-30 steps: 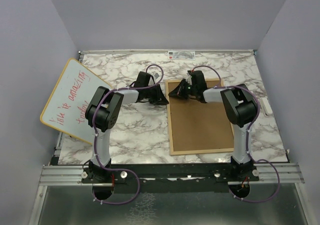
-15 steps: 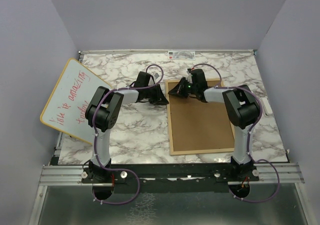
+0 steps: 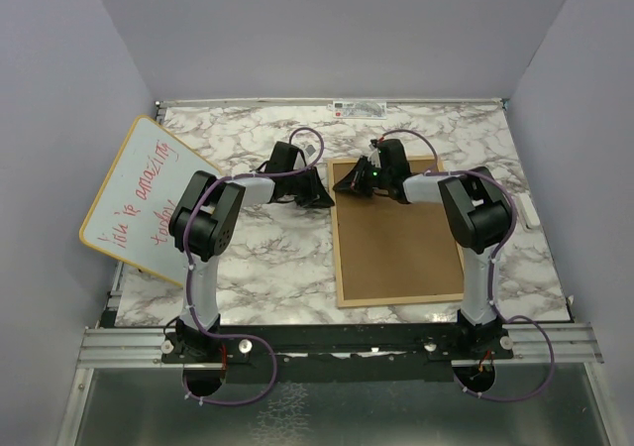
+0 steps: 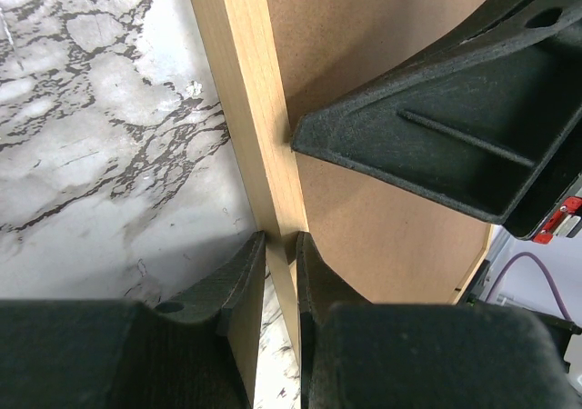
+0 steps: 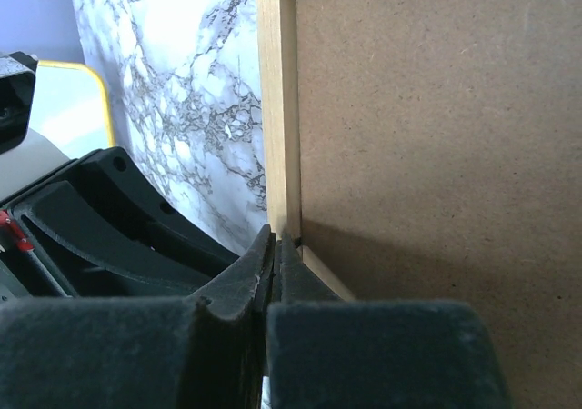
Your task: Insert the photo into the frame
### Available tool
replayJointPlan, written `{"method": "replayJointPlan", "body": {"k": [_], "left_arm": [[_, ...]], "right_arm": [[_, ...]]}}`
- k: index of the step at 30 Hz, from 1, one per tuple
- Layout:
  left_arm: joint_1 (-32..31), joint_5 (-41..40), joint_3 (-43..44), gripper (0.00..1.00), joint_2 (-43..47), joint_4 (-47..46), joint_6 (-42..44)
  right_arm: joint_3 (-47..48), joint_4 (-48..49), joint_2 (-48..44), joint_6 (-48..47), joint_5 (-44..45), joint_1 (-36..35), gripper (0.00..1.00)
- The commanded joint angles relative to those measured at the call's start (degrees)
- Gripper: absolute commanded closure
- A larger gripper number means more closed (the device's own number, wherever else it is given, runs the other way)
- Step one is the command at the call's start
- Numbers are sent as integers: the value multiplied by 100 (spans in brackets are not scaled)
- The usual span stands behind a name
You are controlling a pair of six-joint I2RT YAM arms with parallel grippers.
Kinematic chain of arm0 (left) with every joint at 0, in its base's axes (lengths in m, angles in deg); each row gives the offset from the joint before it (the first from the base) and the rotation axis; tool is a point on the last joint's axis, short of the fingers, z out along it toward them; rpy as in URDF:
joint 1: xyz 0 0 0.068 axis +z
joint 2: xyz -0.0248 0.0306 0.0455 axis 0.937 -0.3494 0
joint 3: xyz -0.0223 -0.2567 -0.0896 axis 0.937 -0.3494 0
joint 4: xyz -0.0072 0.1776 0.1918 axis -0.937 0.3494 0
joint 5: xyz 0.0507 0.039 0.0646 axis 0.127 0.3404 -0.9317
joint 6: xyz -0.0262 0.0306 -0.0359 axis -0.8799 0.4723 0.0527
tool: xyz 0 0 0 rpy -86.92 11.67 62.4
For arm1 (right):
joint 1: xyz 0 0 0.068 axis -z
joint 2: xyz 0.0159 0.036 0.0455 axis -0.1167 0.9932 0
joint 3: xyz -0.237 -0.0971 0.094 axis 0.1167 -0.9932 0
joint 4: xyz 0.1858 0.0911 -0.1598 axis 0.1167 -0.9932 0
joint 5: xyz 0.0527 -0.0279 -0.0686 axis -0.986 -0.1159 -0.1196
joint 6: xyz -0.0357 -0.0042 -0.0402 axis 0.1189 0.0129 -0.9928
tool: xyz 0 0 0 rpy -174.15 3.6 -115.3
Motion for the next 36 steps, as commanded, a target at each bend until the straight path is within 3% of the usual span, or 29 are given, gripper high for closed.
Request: {"method": "replayJointPlan", "body": {"k": [1,21,36], "left_arm": [[41,-1669,-527,87,-963,1659,610],[86,-1715,-526,87,-997,1677,610],[107,-1768,-519,87,-981,1712,610]], "right_arm": [[62,-234,235,-73,-1,-22,99],[-486,-392,262,-246,259,-22,100],[-609,-808,326,-427,1133,-13,99]]}}
